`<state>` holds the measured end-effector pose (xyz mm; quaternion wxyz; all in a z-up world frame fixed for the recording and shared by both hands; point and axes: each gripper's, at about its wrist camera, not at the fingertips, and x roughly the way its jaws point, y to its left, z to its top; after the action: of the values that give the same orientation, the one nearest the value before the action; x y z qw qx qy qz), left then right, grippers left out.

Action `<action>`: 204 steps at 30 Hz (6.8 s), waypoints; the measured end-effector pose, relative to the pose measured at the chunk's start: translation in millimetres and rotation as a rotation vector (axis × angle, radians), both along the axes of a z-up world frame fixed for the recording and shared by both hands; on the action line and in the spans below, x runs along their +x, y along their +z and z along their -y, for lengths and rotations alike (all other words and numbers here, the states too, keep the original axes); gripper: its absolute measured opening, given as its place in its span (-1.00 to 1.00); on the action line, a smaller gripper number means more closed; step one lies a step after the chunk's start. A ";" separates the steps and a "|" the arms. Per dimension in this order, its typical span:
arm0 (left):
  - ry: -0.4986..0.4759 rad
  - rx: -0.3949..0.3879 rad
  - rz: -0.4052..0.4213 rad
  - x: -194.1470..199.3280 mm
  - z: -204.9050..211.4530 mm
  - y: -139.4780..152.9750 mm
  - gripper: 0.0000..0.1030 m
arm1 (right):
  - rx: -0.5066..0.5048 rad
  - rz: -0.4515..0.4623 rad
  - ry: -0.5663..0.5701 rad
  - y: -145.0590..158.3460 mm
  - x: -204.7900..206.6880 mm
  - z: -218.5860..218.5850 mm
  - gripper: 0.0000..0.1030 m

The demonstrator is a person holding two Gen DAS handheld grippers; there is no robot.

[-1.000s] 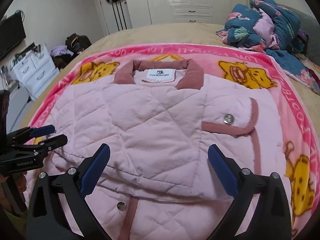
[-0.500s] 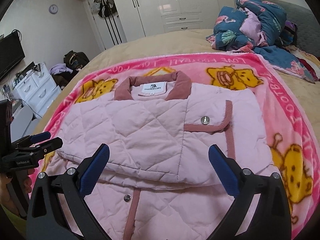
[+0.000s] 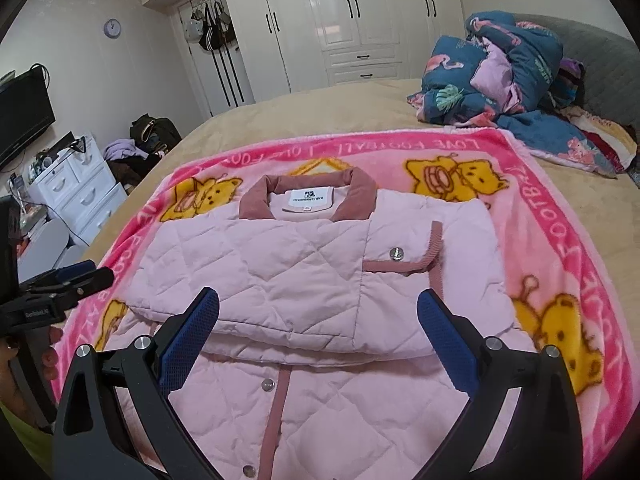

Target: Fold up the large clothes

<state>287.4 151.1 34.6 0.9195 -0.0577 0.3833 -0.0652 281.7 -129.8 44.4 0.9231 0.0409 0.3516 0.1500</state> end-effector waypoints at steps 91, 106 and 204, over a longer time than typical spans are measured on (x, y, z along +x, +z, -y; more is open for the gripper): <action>0.185 0.068 -0.042 -236.2 34.6 -44.5 0.82 | 0.009 0.020 -0.019 -17.4 -220.9 127.6 0.92; 0.284 0.070 -0.122 -254.9 -13.8 -81.6 0.82 | -0.002 -0.055 -0.047 -47.0 -229.6 147.3 0.92; 0.181 0.030 0.139 -204.5 -6.1 29.4 -0.83 | 0.320 0.113 0.002 25.5 -187.7 203.0 -0.71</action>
<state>82.8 157.2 64.0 0.9468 -0.0735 0.3126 0.0199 94.0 -332.8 69.9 0.9229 0.1785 0.2710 0.2072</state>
